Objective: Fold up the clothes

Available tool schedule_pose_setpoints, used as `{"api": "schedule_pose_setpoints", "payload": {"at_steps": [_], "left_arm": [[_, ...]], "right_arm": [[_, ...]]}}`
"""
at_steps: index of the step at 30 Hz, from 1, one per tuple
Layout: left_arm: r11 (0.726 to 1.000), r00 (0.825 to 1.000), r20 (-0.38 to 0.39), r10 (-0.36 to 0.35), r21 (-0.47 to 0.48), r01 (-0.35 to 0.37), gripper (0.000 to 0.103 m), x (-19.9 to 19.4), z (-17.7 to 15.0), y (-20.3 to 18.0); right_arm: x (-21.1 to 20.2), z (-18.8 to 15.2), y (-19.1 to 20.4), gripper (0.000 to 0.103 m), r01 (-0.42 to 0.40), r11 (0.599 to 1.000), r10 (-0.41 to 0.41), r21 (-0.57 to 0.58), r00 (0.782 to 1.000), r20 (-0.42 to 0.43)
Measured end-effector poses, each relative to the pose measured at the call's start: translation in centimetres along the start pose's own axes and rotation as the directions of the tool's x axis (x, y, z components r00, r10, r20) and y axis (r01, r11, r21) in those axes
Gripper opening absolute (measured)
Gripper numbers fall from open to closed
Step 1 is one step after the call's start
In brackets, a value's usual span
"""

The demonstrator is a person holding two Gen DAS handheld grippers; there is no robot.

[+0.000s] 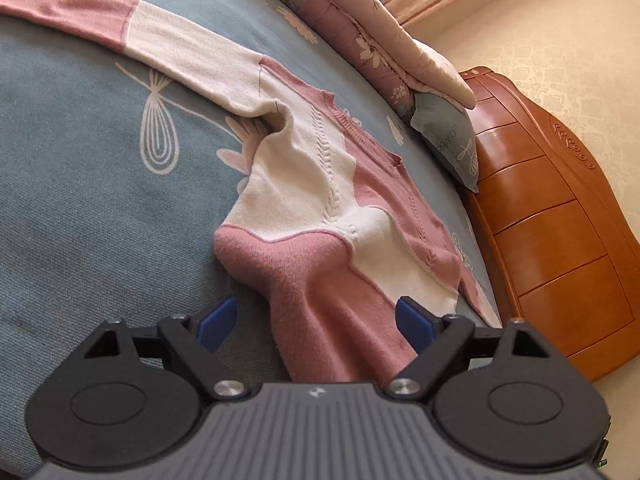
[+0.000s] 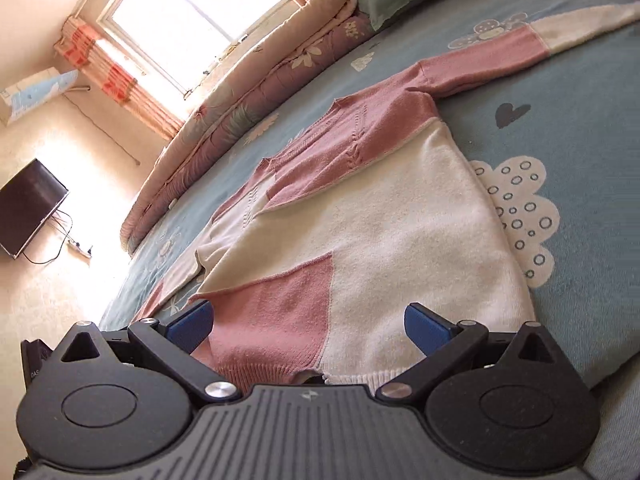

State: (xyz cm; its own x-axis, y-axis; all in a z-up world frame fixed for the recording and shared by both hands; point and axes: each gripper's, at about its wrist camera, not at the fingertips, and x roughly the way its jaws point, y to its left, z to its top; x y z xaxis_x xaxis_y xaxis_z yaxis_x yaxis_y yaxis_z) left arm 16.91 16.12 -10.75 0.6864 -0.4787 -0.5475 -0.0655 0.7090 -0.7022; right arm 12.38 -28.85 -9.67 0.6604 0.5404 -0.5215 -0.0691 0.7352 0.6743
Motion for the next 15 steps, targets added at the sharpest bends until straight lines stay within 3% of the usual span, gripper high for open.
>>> {"api": "schedule_pose_setpoints", "payload": {"at_steps": [2,7,11,15], "left_arm": [[1.000,1.000,0.009,0.001,-0.012,-0.001,0.086,0.7,-0.3,1.0],[0.995,0.996,0.062,-0.070,-0.070,0.074,0.086,2.2,1.3,3.2],[0.993,0.994,0.025,-0.109,-0.046,0.110,0.086,4.3,3.3,2.7],[0.978,0.980,-0.025,-0.198,-0.069,0.196,0.086,6.0,4.3,2.7]], "right_arm": [[0.5,-0.4,-0.5,0.103,0.016,1.000,-0.016,0.003,1.000,-0.010],[1.5,-0.7,-1.5,0.103,0.016,1.000,-0.016,-0.006,1.000,0.004],[1.5,-0.7,-2.2,0.103,-0.008,1.000,0.008,-0.004,1.000,0.025],[1.7,-0.7,-1.9,0.103,0.003,0.999,-0.002,-0.043,1.000,0.020]]}}
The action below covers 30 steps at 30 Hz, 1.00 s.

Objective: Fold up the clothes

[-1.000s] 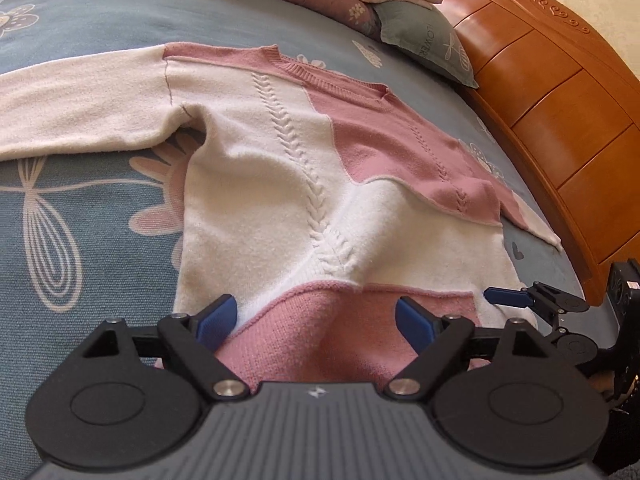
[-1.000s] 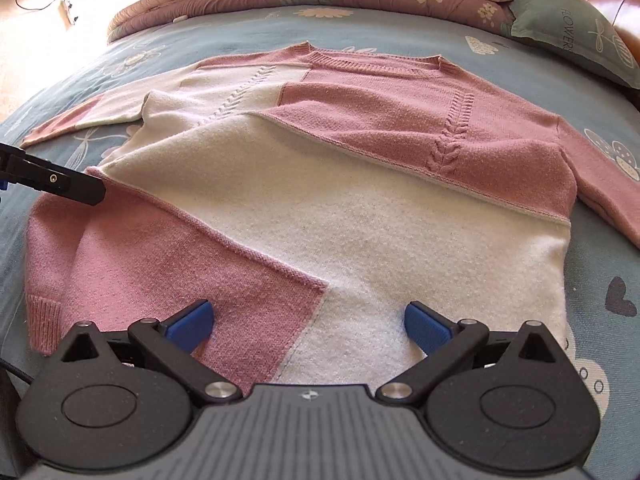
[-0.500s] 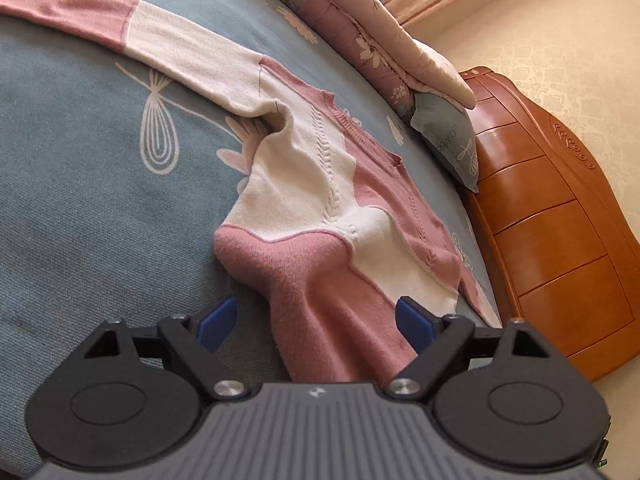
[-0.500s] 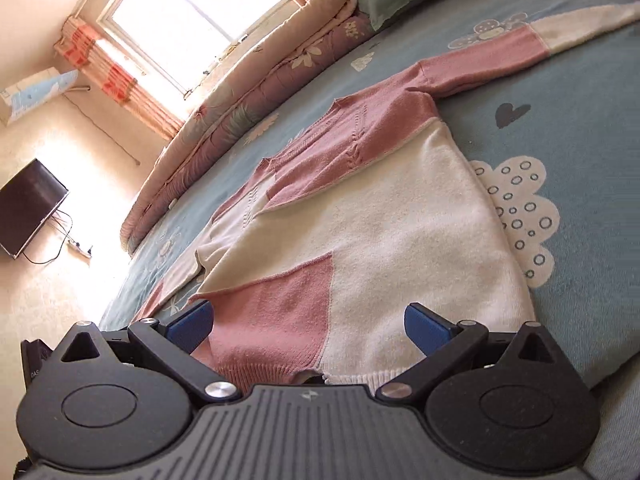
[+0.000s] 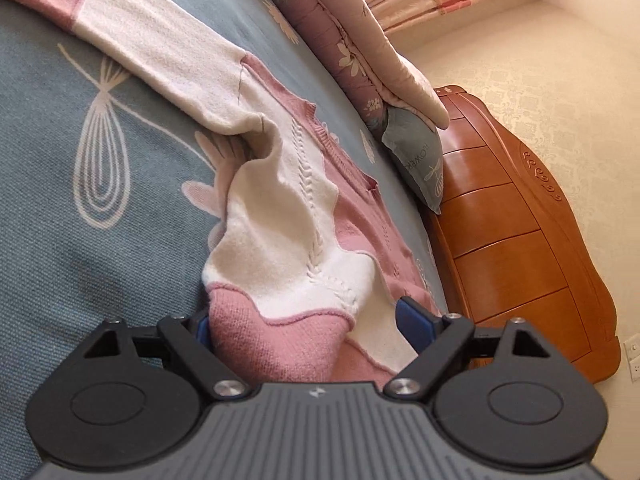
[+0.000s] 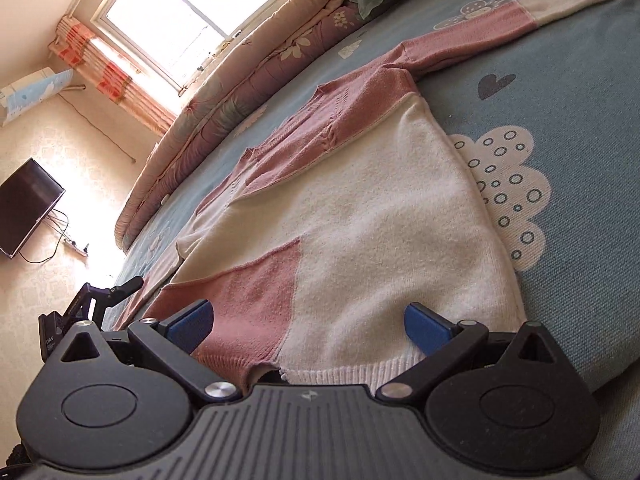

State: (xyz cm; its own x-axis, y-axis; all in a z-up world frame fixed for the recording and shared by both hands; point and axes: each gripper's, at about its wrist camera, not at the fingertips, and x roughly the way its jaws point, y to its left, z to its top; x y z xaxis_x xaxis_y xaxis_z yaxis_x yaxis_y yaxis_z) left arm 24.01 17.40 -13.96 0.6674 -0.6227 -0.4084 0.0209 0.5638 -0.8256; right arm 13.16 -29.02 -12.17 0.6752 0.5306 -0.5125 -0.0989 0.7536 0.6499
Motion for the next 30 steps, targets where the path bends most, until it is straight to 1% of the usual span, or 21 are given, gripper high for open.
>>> {"api": "schedule_pose_setpoints", "payload": {"at_steps": [2,3,4,6,7,9,11,12,14,18,20,21,22,24,25,27,30], "left_arm": [[0.999,0.997,-0.062,-0.052,0.001,0.053,0.086,-0.1,-0.4,-0.1],[0.996,0.992,-0.087,-0.095,-0.010,0.094,0.086,-0.5,-1.0,-0.2],[0.988,0.982,-0.108,-0.156,-0.024,0.154,0.087,-1.0,-1.6,-0.2],[0.971,0.964,-0.122,-0.238,-0.023,0.237,0.087,-1.7,-2.5,-0.6],[0.968,0.962,-0.113,-0.250,-0.003,0.251,0.087,-1.9,-2.7,-1.0],[0.959,0.954,-0.102,-0.283,-0.001,0.284,0.088,-1.7,-2.3,-1.6],[0.950,0.947,-0.091,-0.307,0.030,0.310,0.091,-1.0,-1.7,-2.2],[0.955,0.956,-0.077,-0.284,0.067,0.289,0.091,-0.5,-1.5,-2.5],[0.971,0.971,-0.087,-0.221,0.076,0.228,0.092,1.1,-1.1,-2.3],[0.967,0.957,-0.140,-0.252,0.012,0.256,0.090,2.0,-2.7,-1.7],[0.940,0.925,-0.185,-0.333,0.013,0.341,0.092,0.8,-3.7,-2.1],[0.927,0.913,-0.194,-0.359,0.041,0.373,0.092,0.0,-4.1,-2.3],[0.922,0.915,-0.190,-0.356,0.086,0.377,0.092,-0.8,-4.3,-2.5],[0.937,0.937,-0.172,-0.303,0.123,0.326,0.094,-1.2,-4.3,-2.3],[0.946,0.939,-0.179,-0.294,0.083,0.313,0.094,-0.7,-4.2,-1.8],[0.959,0.941,-0.192,-0.279,0.003,0.284,0.094,0.2,-4.2,-0.9],[0.943,0.926,-0.185,-0.328,-0.013,0.332,0.094,-0.6,-4.4,-1.3]], "right_arm": [[0.0,-0.1,0.2,0.103,0.005,1.000,-0.005,-0.020,1.000,-0.003],[0.0,-0.1,0.2,0.103,0.006,1.000,-0.006,-0.028,1.000,-0.003],[0.0,-0.2,0.2,0.103,0.005,0.999,-0.006,-0.036,1.000,-0.003],[0.1,-0.2,0.2,0.103,0.003,0.999,-0.003,-0.048,1.000,0.003],[0.2,-0.2,0.2,0.103,0.004,0.999,-0.004,-0.053,1.000,0.007],[0.4,-0.2,0.3,0.103,0.008,0.998,-0.007,-0.065,1.000,0.013],[0.6,-0.3,0.6,0.103,0.018,0.996,-0.017,-0.087,1.000,0.013],[0.6,-0.4,0.7,0.103,0.022,0.995,-0.021,-0.097,1.000,0.013],[0.6,-0.5,0.9,0.103,0.029,0.993,-0.028,-0.117,1.000,0.014],[0.6,-0.7,1.1,0.103,0.039,0.988,-0.038,-0.149,0.999,0.008],[0.6,-0.8,1.1,0.103,0.038,0.987,-0.037,-0.157,0.999,0.008],[0.6,-0.8,1.1,0.103,0.038,0.987,-0.037,-0.158,0.999,0.009],[0.7,-0.9,1.1,0.103,0.039,0.986,-0.038,-0.160,0.999,0.011],[0.8,-1.0,1.3,0.103,0.047,0.984,-0.046,-0.170,0.999,0.013],[0.8,-1.0,1.4,0.103,0.052,0.983,-0.050,-0.176,0.999,0.014],[0.9,-1.0,1.7,0.103,0.064,0.979,-0.063,-0.191,0.998,0.012],[0.8,-1.0,2.2,0.103,0.082,0.971,-0.088,-0.223,0.996,-0.013]]}}
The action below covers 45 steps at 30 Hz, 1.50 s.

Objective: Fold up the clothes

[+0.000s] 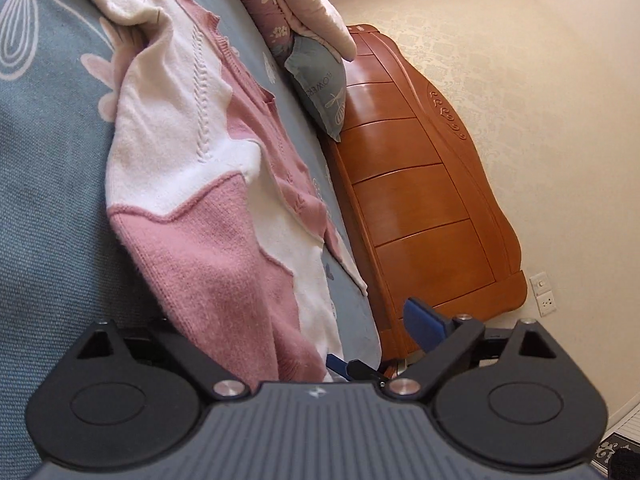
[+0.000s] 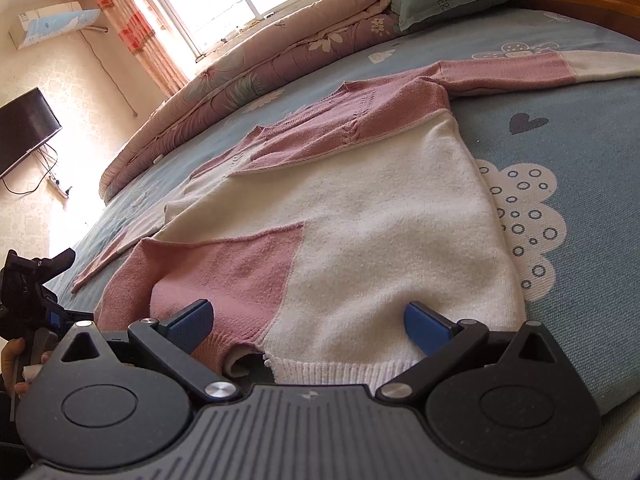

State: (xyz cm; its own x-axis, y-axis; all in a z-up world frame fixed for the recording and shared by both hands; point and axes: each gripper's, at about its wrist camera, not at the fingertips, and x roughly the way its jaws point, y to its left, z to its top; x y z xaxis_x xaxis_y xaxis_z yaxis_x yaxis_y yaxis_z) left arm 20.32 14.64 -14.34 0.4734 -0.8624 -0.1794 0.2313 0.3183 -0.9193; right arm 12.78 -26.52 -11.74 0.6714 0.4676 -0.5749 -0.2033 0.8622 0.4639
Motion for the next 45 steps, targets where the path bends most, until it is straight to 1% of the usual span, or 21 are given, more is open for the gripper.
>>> {"api": "schedule_pose_setpoints", "payload": {"at_steps": [2,5,7,9,11,13,15,17,20,21,23,25,26,27,30,31,34,36,38,40,45], "left_arm": [[0.999,0.998,0.053,-0.040,0.023,0.039,0.094,-1.6,-0.4,-0.9],[0.999,0.992,0.114,-0.045,0.021,0.043,0.094,-3.0,-0.8,-0.5],[0.999,0.996,0.086,-0.001,-0.050,0.006,0.092,-2.7,-1.6,1.2],[0.999,0.995,0.093,0.025,-0.033,-0.022,0.078,-2.8,-2.4,1.9],[0.999,0.992,0.130,-0.006,-0.046,0.012,0.075,-3.3,-2.8,2.8],[0.995,0.991,0.136,0.005,-0.098,0.008,0.064,-3.3,-2.4,3.7],[0.990,0.991,0.127,0.029,-0.138,-0.011,0.045,-3.0,-1.8,4.4],[0.988,0.993,0.112,0.036,-0.154,-0.019,0.044,-2.0,-1.5,4.5],[0.990,0.997,0.072,0.040,-0.141,-0.030,0.050,-1.1,-1.8,3.7],[0.991,0.997,0.063,0.039,-0.130,-0.031,0.055,-1.2,-2.4,3.3],[0.993,0.997,0.070,0.042,-0.113,-0.034,0.054,-1.8,-3.8,3.1],[0.990,0.993,0.085,0.087,-0.117,-0.077,0.044,-2.0,-4.3,3.1],[0.988,0.990,0.092,0.110,-0.119,-0.099,0.030,-2.1,-4.6,3.2],[0.980,0.982,0.084,0.167,-0.126,-0.156,0.008,-2.0,-4.6,3.2],[0.968,0.970,0.085,0.228,-0.128,-0.217,0.008,-1.9,-4.8,3.3],[0.966,0.968,0.082,0.236,-0.123,-0.225,0.008,-1.8,-4.8,3.1],[0.966,0.967,0.078,0.241,-0.117,-0.231,0.009,-1.6,-4.8,2.9],[0.967,0.968,0.078,0.239,-0.115,-0.229,0.009,-1.5,-4.7,2.8],[0.965,0.966,0.078,0.247,-0.108,-0.238,0.009,-1.4,-4.7,2.6],[0.965,0.967,0.075,0.245,-0.115,-0.236,0.009,-1.4,-4.7,2.6],[0.963,0.966,0.070,0.250,-0.126,-0.240,0.009,-0.9,-4.3,2.3]], "right_arm": [[-0.1,0.1,0.2,0.103,0.003,1.000,-0.003,-0.015,1.000,-0.019],[-0.3,0.1,0.0,0.103,-0.007,1.000,0.007,-0.005,1.000,-0.029],[-0.3,0.1,-0.2,0.103,-0.013,1.000,0.013,0.014,1.000,-0.023],[-0.5,0.1,-0.4,0.103,-0.016,1.000,0.016,0.023,1.000,-0.022],[-0.4,0.1,-0.3,0.103,-0.014,1.000,0.014,0.017,1.000,-0.021],[-0.4,0.0,-0.3,0.103,-0.012,1.000,0.012,0.011,1.000,-0.018],[-0.3,0.0,-0.2,0.103,-0.010,1.000,0.010,0.004,1.000,-0.015],[-0.2,-0.1,-0.2,0.103,-0.007,1.000,0.007,-0.002,1.000,-0.012],[-0.3,-0.1,-0.1,0.103,-0.006,1.000,0.006,-0.014,1.000,-0.016],[-0.3,-0.1,-0.2,0.103,-0.010,1.000,0.010,-0.015,1.000,-0.016],[-0.3,-0.2,-0.5,0.103,-0.020,1.000,0.020,-0.006,1.000,-0.004],[-0.3,-0.3,-0.7,0.103,-0.028,1.000,0.028,0.002,1.000,0.008],[-0.3,-0.3,-0.7,0.103,-0.027,1.000,0.027,0.001,1.000,0.011],[-0.3,-0.2,-0.6,0.103,-0.025,1.000,0.025,-0.004,1.000,0.005],[-0.7,0.4,-0.5,0.103,-0.030,1.000,0.030,0.002,0.999,-0.032],[-1.2,0.9,-0.8,0.103,-0.062,0.998,0.062,0.018,0.997,-0.042],[-3.7,2.5,-2.3,0.103,-0.122,0.991,0.121,0.052,0.992,0.038],[-4.5,3.7,-4.4,0.103,-0.105,0.988,0.098,0.118,0.993,0.059],[-4.2,4.6,-7.4,0.103,-0.084,0.971,0.080,0.223,0.996,0.028],[-2.9,4.6,-10.2,0.103,-0.115,0.933,0.139,0.340,0.989,-0.046],[-0.5,5.4,-11.8,0.103,-0.224,0.904,0.276,0.365,0.956,-0.097]]}}
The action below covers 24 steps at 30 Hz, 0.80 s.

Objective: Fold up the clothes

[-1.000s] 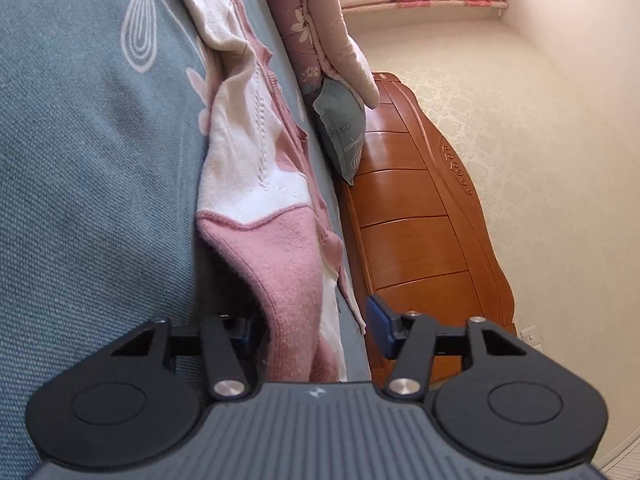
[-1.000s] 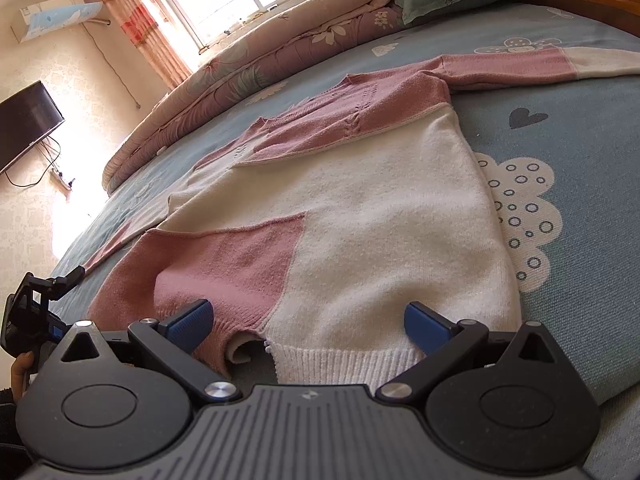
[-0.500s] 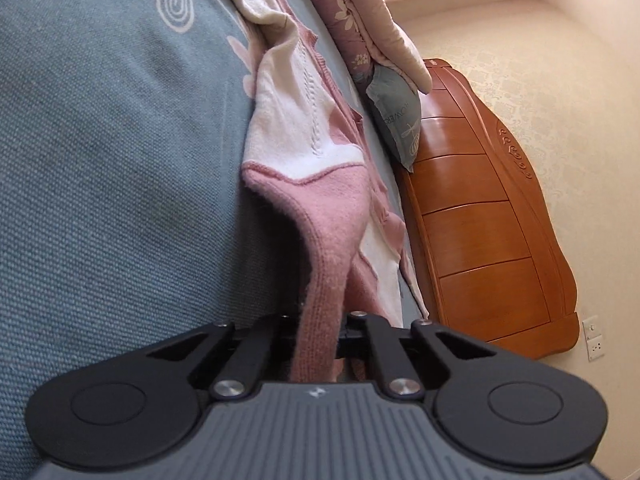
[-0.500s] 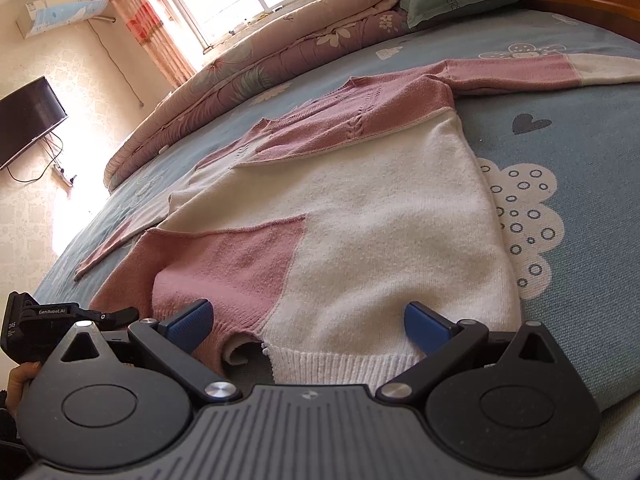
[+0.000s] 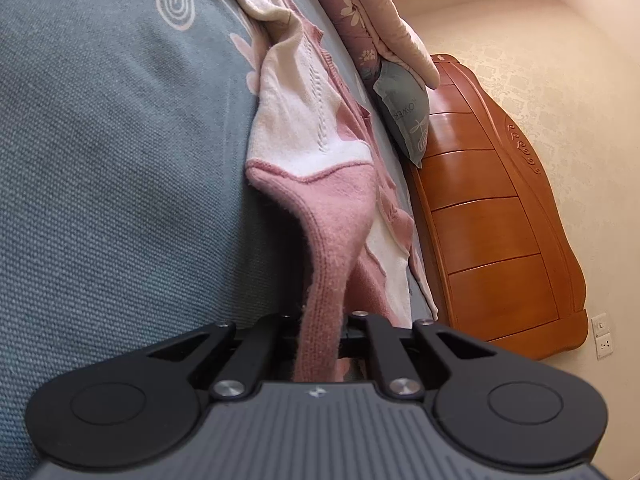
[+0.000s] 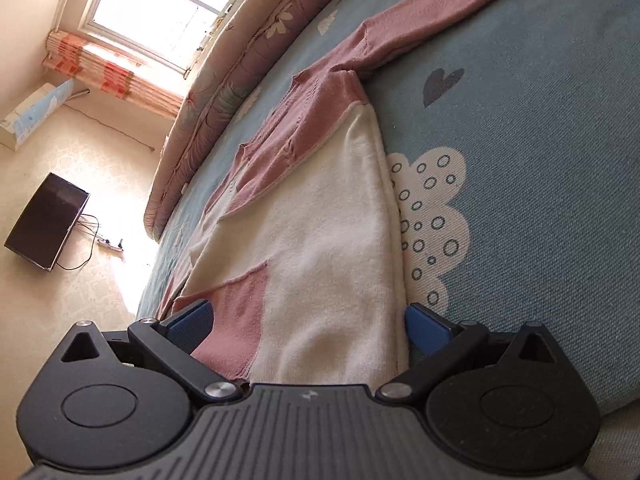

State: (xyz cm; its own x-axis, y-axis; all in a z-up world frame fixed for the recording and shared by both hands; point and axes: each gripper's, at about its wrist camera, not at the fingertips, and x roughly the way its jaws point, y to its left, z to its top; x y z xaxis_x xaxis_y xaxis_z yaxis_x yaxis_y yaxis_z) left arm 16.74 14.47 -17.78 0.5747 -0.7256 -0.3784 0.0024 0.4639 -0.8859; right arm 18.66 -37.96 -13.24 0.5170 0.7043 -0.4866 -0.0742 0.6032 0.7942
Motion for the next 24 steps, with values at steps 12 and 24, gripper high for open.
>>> {"api": "schedule_pose_setpoints", "payload": {"at_steps": [12,24], "left_arm": [[1.000,1.000,-0.009,-0.008,-0.013,0.008,0.009,0.4,0.4,0.0],[1.000,1.000,-0.004,-0.006,-0.014,0.006,0.009,0.2,0.4,0.2]], "right_arm": [[1.8,1.9,-0.6,0.103,-0.117,0.992,0.108,-0.048,0.981,-0.162],[3.0,2.2,0.0,0.103,-0.176,0.982,0.157,-0.073,0.965,-0.211]]}}
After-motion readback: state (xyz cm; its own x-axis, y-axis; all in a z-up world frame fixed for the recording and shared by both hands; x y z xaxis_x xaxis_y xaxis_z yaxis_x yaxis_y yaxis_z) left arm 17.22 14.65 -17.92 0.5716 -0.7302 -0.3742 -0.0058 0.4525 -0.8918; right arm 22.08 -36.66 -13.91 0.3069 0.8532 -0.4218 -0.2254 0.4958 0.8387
